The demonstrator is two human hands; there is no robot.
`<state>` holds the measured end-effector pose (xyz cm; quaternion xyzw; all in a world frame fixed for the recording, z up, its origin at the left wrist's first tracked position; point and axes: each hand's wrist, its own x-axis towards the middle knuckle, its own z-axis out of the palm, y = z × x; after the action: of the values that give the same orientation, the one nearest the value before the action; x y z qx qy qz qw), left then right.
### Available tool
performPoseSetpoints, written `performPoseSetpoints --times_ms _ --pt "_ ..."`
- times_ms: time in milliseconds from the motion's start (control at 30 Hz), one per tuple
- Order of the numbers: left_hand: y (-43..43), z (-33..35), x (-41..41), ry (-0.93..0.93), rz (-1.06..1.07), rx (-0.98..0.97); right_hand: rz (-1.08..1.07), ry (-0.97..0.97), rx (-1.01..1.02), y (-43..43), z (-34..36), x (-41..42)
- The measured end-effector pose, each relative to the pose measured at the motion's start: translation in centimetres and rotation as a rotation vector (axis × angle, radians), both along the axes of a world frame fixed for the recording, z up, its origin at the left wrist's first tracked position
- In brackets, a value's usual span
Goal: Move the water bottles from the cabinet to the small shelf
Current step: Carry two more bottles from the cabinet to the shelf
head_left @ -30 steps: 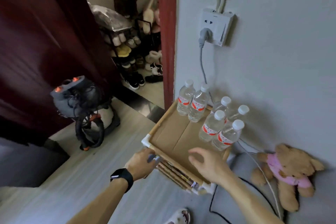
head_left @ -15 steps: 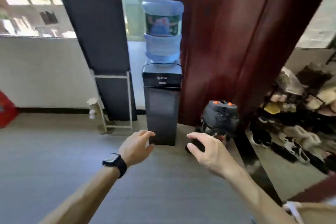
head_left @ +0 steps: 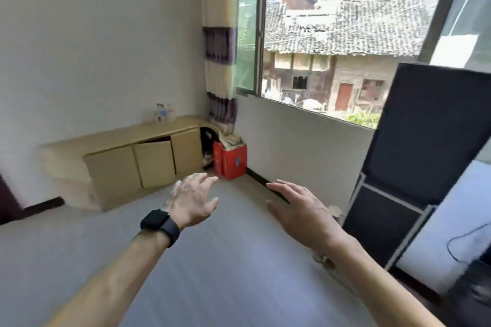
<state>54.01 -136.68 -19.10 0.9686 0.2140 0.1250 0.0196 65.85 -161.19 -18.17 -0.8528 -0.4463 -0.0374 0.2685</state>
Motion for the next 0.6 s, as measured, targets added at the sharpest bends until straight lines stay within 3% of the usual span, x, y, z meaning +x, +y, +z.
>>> performPoseSetpoints --times_ms 233,600 --pt "13.6 2.6 -1.4 -0.01 0.182 0.034 0.192 -0.112 0.073 16.2 2.2 5.2" --pt "34.2 5.8 4.8 -0.094 0.347 0.048 0.307 -0.189 0.16 37.8 5.8 17.1"
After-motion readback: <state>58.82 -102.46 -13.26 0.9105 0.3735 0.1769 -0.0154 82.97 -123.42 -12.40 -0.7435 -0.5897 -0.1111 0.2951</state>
